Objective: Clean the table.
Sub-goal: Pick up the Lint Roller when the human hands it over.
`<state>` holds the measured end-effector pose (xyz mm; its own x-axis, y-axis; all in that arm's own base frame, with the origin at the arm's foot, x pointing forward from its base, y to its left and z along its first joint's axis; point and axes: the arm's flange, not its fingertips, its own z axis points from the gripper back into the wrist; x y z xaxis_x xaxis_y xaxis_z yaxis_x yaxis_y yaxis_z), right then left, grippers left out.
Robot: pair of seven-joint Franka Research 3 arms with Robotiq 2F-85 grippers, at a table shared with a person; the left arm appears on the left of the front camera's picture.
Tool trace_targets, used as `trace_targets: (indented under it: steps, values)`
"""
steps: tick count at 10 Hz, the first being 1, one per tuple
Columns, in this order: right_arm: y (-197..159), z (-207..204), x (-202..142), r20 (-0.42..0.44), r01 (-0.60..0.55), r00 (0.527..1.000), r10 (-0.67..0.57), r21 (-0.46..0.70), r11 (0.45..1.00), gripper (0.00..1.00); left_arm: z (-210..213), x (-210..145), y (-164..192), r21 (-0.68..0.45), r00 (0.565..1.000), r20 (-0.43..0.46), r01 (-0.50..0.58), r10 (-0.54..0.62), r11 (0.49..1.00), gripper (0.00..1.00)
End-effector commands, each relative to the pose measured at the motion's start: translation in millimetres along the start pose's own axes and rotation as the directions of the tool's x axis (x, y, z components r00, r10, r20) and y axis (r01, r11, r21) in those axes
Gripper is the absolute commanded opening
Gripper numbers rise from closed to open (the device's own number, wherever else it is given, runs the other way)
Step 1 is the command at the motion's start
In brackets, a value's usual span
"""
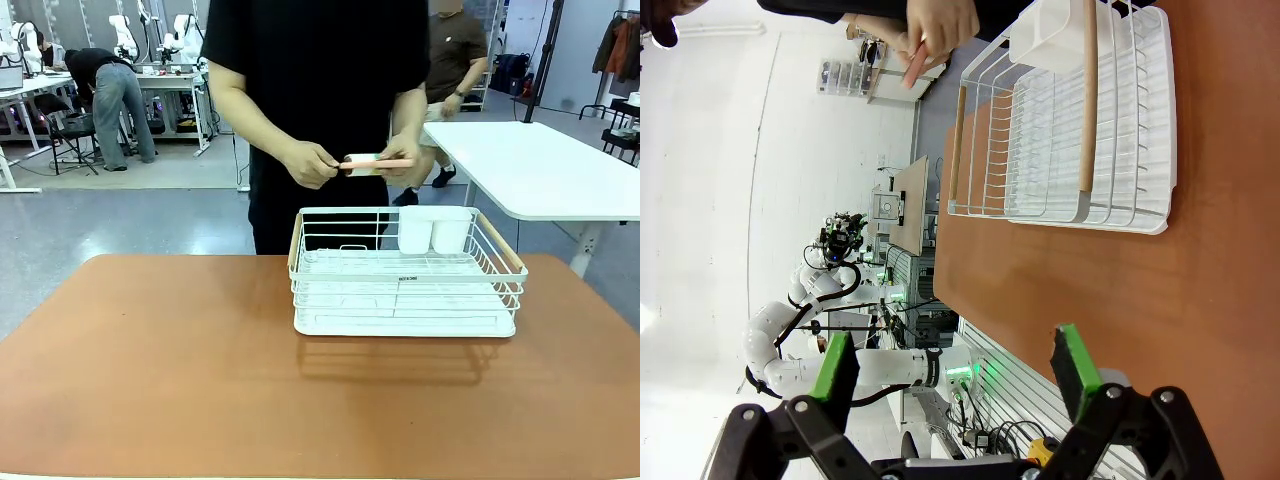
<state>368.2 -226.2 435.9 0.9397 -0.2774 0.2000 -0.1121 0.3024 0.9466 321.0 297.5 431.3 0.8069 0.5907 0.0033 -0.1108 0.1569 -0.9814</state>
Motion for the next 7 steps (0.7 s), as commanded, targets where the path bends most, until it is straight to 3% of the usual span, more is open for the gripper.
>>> trace_targets:
  steps: [1, 7]
  values:
    - [3.7, -0.1, -1.4, 0.005, -0.006, 1.0, 0.006, 0.015, 1.0, 1.0, 3.1, -3.5, 1.0, -0.012, 1.0, -0.01, 0.006, -0.006, 1.0, 1.0]
    - [3.7, -0.1, -1.4, 0.005, -0.006, 1.0, 0.006, 0.015, 1.0, 1.0, 3.1, -3.5, 1.0, -0.012, 1.0, -0.01, 0.006, -0.006, 1.0, 1.0]
